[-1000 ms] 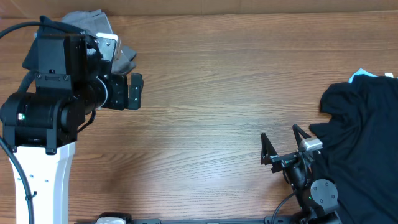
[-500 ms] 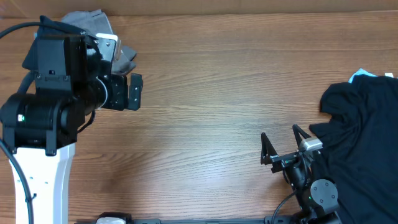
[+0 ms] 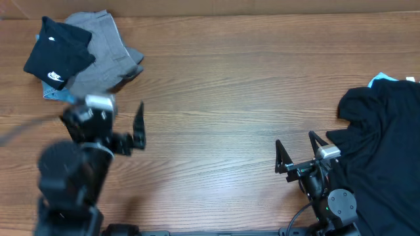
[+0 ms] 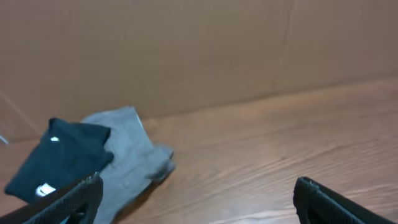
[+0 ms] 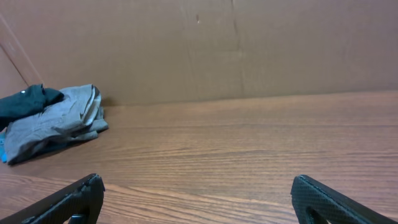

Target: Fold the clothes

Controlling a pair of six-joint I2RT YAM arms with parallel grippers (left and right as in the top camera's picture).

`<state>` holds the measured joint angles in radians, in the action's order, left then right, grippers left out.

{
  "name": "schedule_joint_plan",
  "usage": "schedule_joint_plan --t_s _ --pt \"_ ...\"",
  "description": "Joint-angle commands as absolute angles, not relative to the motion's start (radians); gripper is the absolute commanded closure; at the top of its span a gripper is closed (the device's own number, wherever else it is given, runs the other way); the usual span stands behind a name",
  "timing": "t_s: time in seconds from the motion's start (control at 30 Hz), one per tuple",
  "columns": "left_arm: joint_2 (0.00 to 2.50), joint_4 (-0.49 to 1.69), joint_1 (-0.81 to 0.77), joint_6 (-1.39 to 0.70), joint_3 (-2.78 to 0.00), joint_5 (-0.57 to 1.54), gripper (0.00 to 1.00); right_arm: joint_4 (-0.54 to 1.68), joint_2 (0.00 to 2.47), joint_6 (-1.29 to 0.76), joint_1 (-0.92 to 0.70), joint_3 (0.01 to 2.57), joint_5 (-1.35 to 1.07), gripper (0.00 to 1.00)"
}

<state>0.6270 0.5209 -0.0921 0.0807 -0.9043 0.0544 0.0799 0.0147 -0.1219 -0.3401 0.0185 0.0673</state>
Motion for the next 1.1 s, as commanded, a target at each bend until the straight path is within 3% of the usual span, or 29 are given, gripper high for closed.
schedule_joint_plan --t_s 0.0,0.43,0.7,1.07 --pt "0.477 0.461 -0.098 0.108 -0.688 0.045 0.0 0.075 0.003 -0.115 -0.337 0.008 0.077 0.0" --pt "-0.001 0.282 -0.046 0.08 -0.197 0.028 0.0 0.075 0.003 -0.115 -0.337 0.008 0.077 0.0" --pt "0.004 0.083 -0.043 0.051 -0.01 0.045 0.0 0.075 0.003 -0.115 -0.337 0.008 0.077 0.0" --pt "0.004 0.083 -0.043 0.052 -0.01 0.044 0.0 0.075 0.003 -0.115 -0.337 0.008 0.077 0.0"
